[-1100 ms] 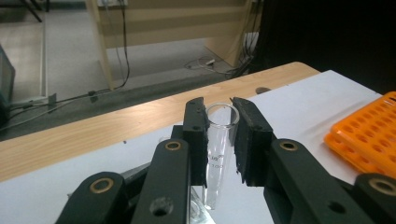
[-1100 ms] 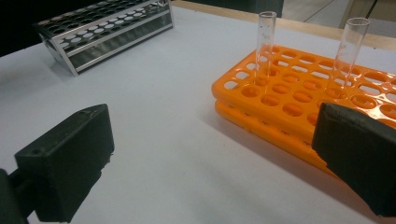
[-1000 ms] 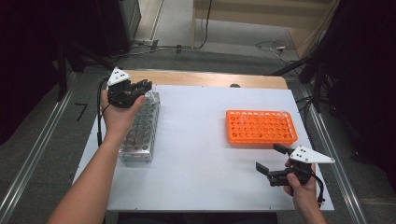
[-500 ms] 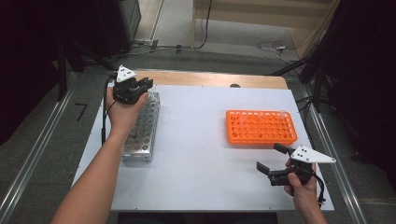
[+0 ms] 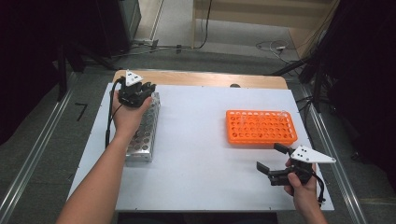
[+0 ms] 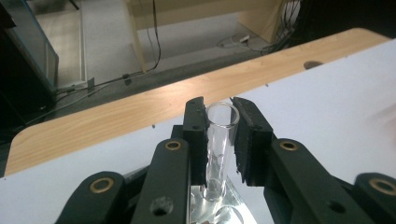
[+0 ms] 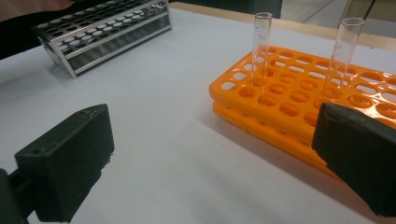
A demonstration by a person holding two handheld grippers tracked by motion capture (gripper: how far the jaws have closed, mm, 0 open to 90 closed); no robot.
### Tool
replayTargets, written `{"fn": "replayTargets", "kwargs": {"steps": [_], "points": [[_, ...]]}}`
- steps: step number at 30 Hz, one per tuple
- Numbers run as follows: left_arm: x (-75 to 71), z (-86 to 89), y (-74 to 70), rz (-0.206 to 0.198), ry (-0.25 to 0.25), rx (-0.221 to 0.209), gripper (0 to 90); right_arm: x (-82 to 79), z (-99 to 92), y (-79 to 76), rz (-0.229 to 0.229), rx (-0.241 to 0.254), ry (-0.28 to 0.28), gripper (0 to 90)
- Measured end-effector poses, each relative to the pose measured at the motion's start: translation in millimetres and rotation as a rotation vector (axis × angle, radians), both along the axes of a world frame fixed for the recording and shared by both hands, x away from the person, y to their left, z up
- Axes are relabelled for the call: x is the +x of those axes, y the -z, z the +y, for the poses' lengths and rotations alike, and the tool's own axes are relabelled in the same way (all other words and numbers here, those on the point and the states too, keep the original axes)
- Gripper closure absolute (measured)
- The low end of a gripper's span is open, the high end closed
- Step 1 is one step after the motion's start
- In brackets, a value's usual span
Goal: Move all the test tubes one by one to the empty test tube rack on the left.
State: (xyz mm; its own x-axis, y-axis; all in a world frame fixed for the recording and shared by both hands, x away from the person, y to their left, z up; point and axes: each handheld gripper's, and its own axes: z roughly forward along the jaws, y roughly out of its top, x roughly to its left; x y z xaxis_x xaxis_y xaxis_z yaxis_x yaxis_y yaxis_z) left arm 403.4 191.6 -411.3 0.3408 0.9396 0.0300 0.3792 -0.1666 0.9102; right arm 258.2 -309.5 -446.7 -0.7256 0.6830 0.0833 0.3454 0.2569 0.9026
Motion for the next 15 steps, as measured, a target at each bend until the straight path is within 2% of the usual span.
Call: {"fn": "replayTargets", "kwargs": {"steps": [4,7,15], "points": [[1.6,-1.2,3.7,0.014,0.001,0.01,76.2,0.3,0.6,0.3,0.002,-0.002,0.002,0.0],[2.8,-0.9,5.0,0.026,0.0,-0.004,76.2,0.3,0.9,0.2,0.001,-0.003,0.004,0.0],[6.4,-1.3,9.9,0.074,-0.008,-0.007,76.0,0.5,0.2,-0.1,-0.003,-0.005,0.006,0.0]]}}
